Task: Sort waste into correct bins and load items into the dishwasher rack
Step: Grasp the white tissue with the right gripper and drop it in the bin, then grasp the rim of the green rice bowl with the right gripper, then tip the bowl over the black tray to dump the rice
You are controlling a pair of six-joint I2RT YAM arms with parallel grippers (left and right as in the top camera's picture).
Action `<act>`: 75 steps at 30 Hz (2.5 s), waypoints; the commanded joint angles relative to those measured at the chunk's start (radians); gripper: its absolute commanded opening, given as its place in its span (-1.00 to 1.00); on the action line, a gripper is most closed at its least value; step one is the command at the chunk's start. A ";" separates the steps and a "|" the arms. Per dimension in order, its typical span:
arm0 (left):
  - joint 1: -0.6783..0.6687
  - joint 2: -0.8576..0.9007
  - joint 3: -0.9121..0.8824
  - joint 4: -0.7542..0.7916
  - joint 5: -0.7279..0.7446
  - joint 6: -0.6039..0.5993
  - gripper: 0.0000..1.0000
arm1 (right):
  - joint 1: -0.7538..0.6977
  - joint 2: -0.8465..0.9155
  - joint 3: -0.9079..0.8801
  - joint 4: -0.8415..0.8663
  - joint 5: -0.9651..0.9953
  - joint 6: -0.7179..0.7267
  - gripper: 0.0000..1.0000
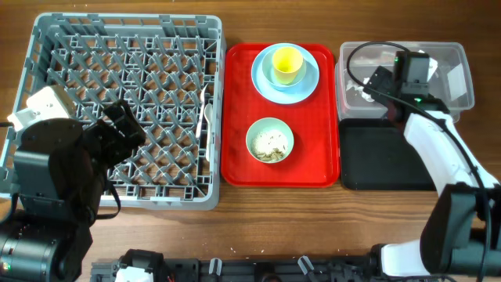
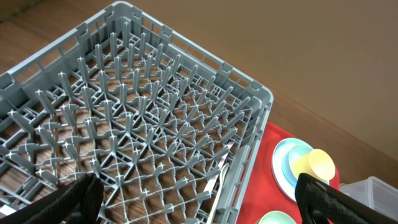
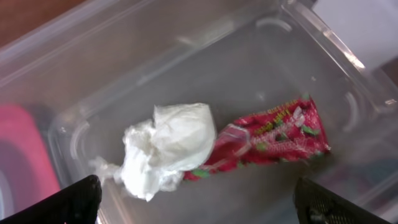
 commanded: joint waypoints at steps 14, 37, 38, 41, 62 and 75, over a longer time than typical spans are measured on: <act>0.006 -0.002 0.003 0.003 0.001 -0.013 1.00 | 0.652 -0.470 -0.005 -0.474 -0.406 -0.207 0.17; 0.006 -0.002 0.003 0.003 0.001 -0.013 1.00 | 0.798 0.103 -0.007 -0.119 -0.377 -0.206 -0.13; 0.006 -0.002 0.003 0.003 0.001 -0.013 1.00 | 0.798 0.114 -0.007 -0.114 -0.377 -0.207 -0.13; 0.006 -0.002 0.003 0.003 0.001 -0.013 1.00 | 0.798 0.137 -0.006 -0.108 -0.377 -0.206 -0.13; 0.006 -0.002 0.003 0.003 0.001 -0.013 1.00 | 0.736 0.135 0.004 -0.325 -0.076 0.002 -0.34; 0.006 -0.002 0.003 0.003 0.001 -0.013 1.00 | 0.734 0.131 -0.001 -0.224 -0.080 -0.023 -0.85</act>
